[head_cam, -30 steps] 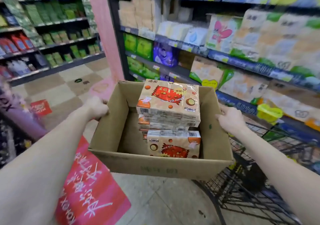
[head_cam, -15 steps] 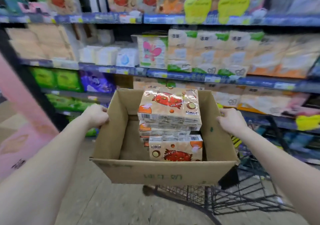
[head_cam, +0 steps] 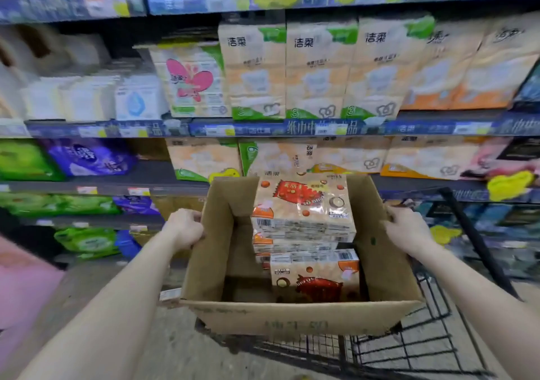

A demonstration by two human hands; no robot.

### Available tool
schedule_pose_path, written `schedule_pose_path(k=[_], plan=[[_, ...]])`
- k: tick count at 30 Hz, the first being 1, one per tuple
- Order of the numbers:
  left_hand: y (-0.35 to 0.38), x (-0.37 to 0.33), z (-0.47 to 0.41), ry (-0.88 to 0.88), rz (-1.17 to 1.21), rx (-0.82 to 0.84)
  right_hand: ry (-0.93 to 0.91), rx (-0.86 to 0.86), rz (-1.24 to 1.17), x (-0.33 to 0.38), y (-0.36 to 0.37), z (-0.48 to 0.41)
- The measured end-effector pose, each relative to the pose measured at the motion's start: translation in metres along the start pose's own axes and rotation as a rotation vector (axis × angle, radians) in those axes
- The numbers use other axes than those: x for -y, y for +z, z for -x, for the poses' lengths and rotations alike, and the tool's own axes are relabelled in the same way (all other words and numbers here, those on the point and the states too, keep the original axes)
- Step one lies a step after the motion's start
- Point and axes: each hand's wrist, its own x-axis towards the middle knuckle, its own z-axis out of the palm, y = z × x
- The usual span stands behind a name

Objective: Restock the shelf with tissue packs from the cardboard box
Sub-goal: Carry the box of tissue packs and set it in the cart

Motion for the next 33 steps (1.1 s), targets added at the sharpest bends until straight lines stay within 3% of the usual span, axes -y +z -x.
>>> schedule_pose_path(k=[12, 16, 33], plan=[[0.091, 0.023, -0.071, -0.083, -0.093, 0.15, 0.255, 0.149, -0.043, -0.065, 0.104, -0.037], [0.118, 0.045, -0.09, -0.125, -0.027, 0.174, 0.33, 0.132, -0.094, -0.082, 0.14, -0.039], [0.23, 0.095, -0.128, -0.095, -0.19, 0.208, 0.478, 0.108, -0.152, -0.128, 0.265, -0.046]])
